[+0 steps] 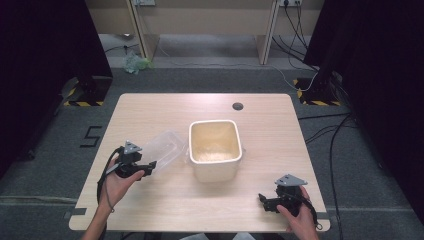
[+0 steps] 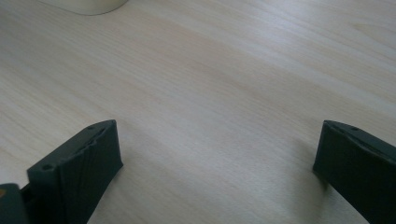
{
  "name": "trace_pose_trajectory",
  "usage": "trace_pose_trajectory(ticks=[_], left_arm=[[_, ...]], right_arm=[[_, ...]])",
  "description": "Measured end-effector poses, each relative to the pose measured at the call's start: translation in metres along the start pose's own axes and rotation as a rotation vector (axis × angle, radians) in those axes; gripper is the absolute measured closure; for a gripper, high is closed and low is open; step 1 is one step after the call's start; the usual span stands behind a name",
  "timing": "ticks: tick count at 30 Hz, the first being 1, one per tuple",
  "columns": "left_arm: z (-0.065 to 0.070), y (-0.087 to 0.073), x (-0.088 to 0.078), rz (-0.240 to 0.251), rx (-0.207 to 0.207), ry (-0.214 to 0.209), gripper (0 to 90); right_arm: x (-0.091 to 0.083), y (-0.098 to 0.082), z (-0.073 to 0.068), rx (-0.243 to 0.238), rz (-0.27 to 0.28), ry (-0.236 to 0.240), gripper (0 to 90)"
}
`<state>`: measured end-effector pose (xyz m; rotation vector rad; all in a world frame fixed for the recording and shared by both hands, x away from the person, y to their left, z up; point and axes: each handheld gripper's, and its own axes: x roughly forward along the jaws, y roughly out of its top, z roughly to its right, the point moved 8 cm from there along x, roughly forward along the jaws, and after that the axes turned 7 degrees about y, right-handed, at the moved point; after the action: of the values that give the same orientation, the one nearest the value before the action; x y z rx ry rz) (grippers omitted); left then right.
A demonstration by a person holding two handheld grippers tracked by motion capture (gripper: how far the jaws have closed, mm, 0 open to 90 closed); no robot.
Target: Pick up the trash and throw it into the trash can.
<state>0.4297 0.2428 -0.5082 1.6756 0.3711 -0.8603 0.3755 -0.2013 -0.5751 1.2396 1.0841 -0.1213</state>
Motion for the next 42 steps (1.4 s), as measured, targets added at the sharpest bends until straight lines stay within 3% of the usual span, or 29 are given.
trace_pose_trajectory(ticks=[1, 3, 4, 5, 6, 8, 9, 10, 11, 12, 13, 14, 15, 16, 20, 21, 23, 24, 25, 26, 29, 33, 37, 40, 41, 42], left_arm=[[-0.001, 0.003, -0.002, 0.01, -0.01, -0.005, 32.6], [-0.01, 0.018, -0.002, 0.052, -0.028, 0.021, 31.6], [-0.01, 0.018, -0.002, 0.052, -0.028, 0.021, 31.5], [-0.018, 0.029, 0.005, 0.06, -0.043, 0.032, 31.2], [-0.018, 0.029, 0.005, 0.06, -0.043, 0.032, 31.1], [-0.025, 0.036, 0.018, 0.038, -0.069, 0.017, 31.0], [-0.028, 0.039, 0.024, 0.028, -0.082, 0.01, 31.0], [-0.031, 0.04, 0.03, 0.012, -0.091, 0.0, 31.0], [-0.035, 0.041, 0.041, -0.005, -0.111, -0.01, 31.0], [-0.035, 0.041, 0.041, -0.005, -0.111, -0.01, 31.4], [-0.036, 0.038, 0.048, -0.025, -0.131, -0.04, 32.7], [-0.036, 0.038, 0.048, -0.025, -0.131, -0.04, 35.0], [-0.033, 0.034, 0.05, -0.025, -0.164, -0.099, 35.8], [-0.033, 0.034, 0.05, -0.025, -0.164, -0.099, 36.9], [-0.03, 0.026, 0.038, -0.021, -0.141, -0.109, 47.0], [-0.027, 0.019, 0.03, -0.019, -0.136, -0.116, 48.0], [-0.025, 0.015, 0.027, -0.015, -0.134, -0.113, 48.6], [-0.024, 0.011, 0.023, -0.005, -0.137, -0.11, 48.6], [-0.023, 0.007, 0.02, 0.002, -0.14, -0.109, 48.6], [-0.022, 0.004, 0.017, 0.008, -0.143, -0.106, 48.6], [-0.021, -0.005, 0.007, 0.017, -0.137, -0.083, 48.7], [-0.019, -0.014, -0.003, 0.021, -0.118, -0.058, 48.6], [-0.019, -0.014, -0.003, 0.007, -0.137, -0.087, 46.0], [-0.019, -0.015, -0.003, 0.005, -0.14, -0.093, 45.9], [-0.017, -0.017, -0.005, 0.012, -0.145, -0.105, 45.7], [-0.017, -0.017, -0.005, 0.012, -0.145, -0.105, 45.7]], right_arm=[[0.0, 0.0, -0.002, 0.002, 0.003, 0.005, 2.4], [-0.001, 0.004, -0.009, -0.004, 0.027, 0.012, 20.5], [-0.001, 0.004, -0.009, -0.004, 0.027, 0.012, 20.5], [-0.002, 0.007, -0.02, -0.007, 0.029, 0.049, 15.8], [-0.002, 0.008, -0.025, -0.018, 0.03, 0.056, 14.8], [-0.003, 0.01, -0.033, -0.031, 0.035, 0.068, 17.1], [-0.004, 0.012, -0.041, -0.057, 0.036, 0.084, 17.0], [-0.004, 0.016, -0.058, -0.099, 0.035, 0.113, 16.3], [-0.004, 0.018, -0.066, -0.113, 0.032, 0.126, 16.3], [-0.004, 0.018, -0.066, -0.113, 0.032, 0.126, 16.3], [-0.002, 0.022, -0.079, -0.136, 0.035, 0.151, 16.3], [-0.001, 0.025, -0.085, -0.143, 0.035, 0.163, 16.2], [0.0, 0.027, -0.09, -0.152, 0.036, 0.175, 16.3], [0.002, 0.03, -0.096, -0.151, 0.038, 0.187, 16.3], [0.008, 0.04, -0.112, -0.142, 0.052, 0.242, 16.5], [0.011, 0.048, -0.126, -0.142, 0.071, 0.285, 17.5], [0.015, 0.054, -0.141, -0.169, 0.07, 0.316, 17.5], [0.015, 0.054, -0.141, -0.169, 0.07, 0.316, 17.5], [0.02, 0.06, -0.156, -0.206, 0.067, 0.335, 17.5], [0.02, 0.06, -0.156, -0.206, 0.067, 0.335, 17.5], [0.033, 0.074, -0.184, -0.235, 0.077, 0.372, 17.9], [0.043, 0.086, -0.199, -0.24, 0.091, 0.385, 18.3], [0.059, 0.105, -0.224, -0.247, 0.113, 0.394, 18.5], [0.065, 0.114, -0.233, -0.236, 0.128, 0.399, 18.9], [0.071, 0.124, -0.24, -0.223, 0.151, 0.406, 25.1], [0.071, 0.124, -0.24, -0.223, 0.151, 0.406, 25.1]])
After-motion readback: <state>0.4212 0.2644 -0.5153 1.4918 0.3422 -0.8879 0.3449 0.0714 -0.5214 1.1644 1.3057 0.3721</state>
